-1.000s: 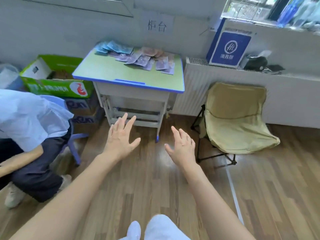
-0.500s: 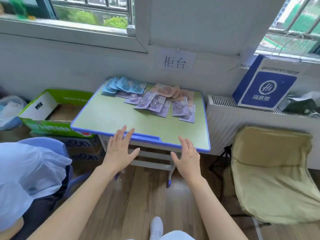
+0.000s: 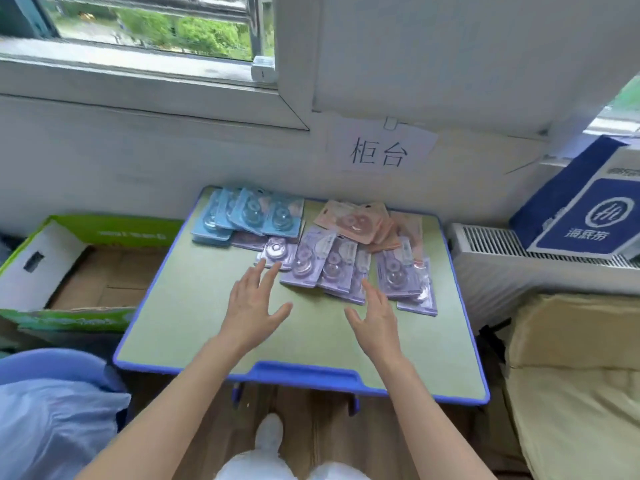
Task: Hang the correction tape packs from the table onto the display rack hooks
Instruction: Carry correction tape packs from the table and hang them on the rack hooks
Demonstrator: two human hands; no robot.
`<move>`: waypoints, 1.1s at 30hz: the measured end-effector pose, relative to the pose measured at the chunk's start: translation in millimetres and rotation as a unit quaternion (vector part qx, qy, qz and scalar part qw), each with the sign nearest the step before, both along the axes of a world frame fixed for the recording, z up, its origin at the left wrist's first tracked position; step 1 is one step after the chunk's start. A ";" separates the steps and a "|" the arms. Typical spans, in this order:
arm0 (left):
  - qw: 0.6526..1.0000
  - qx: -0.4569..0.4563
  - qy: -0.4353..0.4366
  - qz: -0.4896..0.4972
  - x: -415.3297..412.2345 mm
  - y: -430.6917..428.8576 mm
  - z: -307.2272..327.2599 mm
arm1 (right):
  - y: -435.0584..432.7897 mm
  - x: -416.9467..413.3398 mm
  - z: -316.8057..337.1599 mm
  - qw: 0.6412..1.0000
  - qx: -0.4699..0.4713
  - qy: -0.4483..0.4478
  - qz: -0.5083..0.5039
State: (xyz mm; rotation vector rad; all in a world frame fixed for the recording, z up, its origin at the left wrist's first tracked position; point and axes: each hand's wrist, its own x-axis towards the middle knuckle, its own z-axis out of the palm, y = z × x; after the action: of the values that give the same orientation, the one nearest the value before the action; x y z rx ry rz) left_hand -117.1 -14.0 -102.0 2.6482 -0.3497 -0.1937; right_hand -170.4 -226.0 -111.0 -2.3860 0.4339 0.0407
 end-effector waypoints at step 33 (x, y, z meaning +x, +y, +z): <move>0.985 0.063 -0.010 -0.158 76.8 -49.6 -65.1 | -9.9 55.7 -48.9 0.997 -0.080 -0.002 -0.013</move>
State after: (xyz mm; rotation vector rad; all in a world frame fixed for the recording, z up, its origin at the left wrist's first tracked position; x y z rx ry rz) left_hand -40.3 -63.6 -167.1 2.7047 -0.7890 -0.2977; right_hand -114.7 -235.9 -159.9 -2.5363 0.4823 -0.0103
